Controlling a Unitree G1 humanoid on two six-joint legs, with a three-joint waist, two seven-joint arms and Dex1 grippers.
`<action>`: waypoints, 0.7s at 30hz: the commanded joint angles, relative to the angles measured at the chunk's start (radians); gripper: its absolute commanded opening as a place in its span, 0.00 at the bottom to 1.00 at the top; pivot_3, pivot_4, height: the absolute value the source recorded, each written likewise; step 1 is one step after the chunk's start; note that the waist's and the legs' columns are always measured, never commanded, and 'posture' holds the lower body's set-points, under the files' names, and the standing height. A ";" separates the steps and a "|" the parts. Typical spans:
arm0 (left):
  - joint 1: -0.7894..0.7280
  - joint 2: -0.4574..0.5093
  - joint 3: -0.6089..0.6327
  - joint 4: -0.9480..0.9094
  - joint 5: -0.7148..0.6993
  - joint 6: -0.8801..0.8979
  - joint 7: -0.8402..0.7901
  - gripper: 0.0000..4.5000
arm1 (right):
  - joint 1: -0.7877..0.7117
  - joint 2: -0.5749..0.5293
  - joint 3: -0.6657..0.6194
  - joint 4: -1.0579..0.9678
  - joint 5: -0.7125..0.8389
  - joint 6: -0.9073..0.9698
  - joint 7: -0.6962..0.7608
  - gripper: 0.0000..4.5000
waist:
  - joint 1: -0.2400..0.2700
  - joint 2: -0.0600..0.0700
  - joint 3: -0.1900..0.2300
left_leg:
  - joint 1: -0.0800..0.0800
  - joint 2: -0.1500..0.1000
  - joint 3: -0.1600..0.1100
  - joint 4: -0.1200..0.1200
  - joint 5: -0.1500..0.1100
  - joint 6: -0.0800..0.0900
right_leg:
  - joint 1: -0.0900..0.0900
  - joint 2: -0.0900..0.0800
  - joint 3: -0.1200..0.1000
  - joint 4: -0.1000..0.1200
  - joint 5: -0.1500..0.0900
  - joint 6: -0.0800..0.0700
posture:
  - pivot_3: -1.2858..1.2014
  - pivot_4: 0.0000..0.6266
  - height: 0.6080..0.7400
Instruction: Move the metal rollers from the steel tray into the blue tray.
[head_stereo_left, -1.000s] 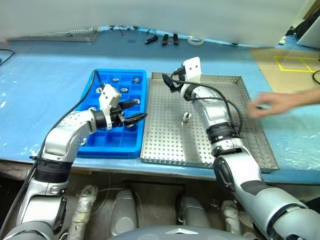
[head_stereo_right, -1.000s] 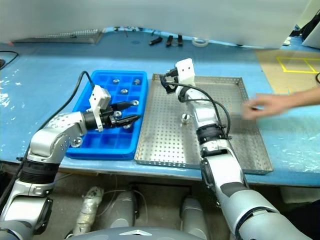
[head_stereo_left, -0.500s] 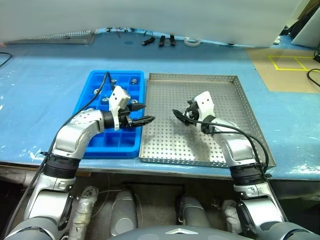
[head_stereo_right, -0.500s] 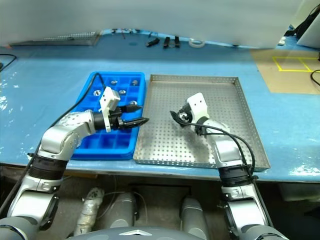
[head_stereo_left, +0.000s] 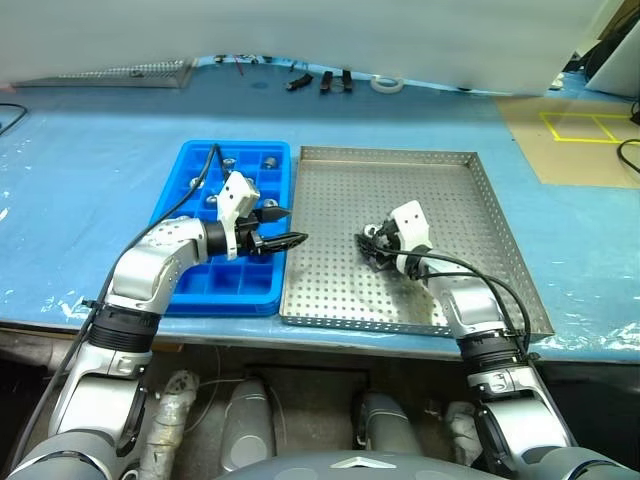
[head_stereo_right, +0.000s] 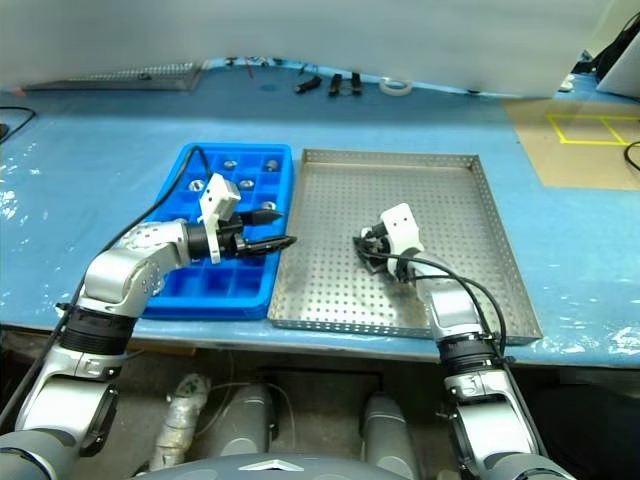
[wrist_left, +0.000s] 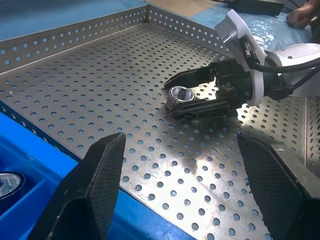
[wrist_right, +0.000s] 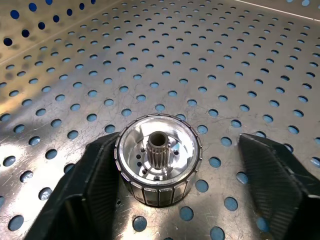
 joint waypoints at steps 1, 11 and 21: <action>0.004 0.021 0.014 -0.051 -0.011 0.008 -0.013 0.84 | -0.007 0.003 0.006 -0.032 0.011 -0.023 0.018 0.57 | 0.000 0.000 0.000 | 0.000 0.000 0.000 0.000 0.000 0.000 | 0.000 0.000 0.000 0.000 0.000 0.000 | 0.51 0.24 1.00; 0.039 0.065 0.041 -0.102 -0.035 0.034 -0.031 0.84 | -0.056 -0.012 0.016 -0.088 0.024 -0.015 0.088 0.37 | 0.000 0.000 0.000 | 0.000 0.000 0.000 0.000 0.000 0.000 | 0.000 0.000 0.000 0.000 0.000 0.000 | 0.53 0.24 1.00; 0.185 0.167 0.176 -0.243 -0.107 0.081 -0.003 0.84 | -0.203 0.004 0.158 -0.169 0.127 0.039 0.383 0.37 | 0.015 0.000 0.000 | 0.000 0.001 0.000 -0.005 0.000 0.000 | -0.001 0.001 -0.002 -0.002 -0.001 -0.001 | 0.62 0.24 1.00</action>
